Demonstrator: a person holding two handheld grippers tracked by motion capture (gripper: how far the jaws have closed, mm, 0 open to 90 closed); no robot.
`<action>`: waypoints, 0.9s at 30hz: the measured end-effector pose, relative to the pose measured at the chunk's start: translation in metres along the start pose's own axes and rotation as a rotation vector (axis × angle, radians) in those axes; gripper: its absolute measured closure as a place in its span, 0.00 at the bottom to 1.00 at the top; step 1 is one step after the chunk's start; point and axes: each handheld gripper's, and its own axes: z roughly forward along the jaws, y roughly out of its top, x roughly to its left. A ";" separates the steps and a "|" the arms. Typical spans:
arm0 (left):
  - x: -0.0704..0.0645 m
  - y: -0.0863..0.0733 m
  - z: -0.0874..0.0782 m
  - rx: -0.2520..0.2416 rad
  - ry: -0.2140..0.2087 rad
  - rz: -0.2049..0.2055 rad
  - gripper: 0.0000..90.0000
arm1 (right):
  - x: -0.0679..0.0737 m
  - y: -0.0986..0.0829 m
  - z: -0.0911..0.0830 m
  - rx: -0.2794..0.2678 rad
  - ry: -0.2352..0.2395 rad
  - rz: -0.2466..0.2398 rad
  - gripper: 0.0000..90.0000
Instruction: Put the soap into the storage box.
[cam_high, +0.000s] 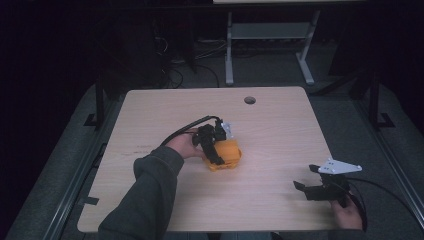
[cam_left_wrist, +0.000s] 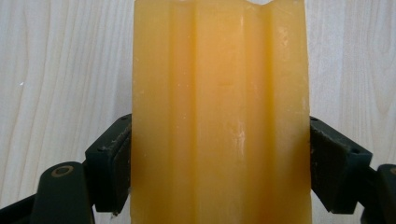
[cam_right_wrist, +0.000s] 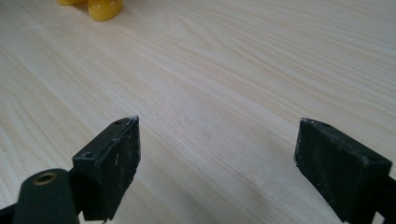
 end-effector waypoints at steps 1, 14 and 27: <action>0.000 0.000 -0.001 0.002 0.001 0.003 0.22 | 0.000 0.000 0.000 0.000 0.000 0.002 0.15; -0.003 0.000 -0.008 0.002 0.010 0.003 0.22 | 0.000 0.000 0.000 0.001 -0.001 0.003 0.15; -0.003 -0.001 -0.012 -0.014 0.013 0.000 0.22 | 0.000 0.000 0.001 0.002 0.001 0.003 0.15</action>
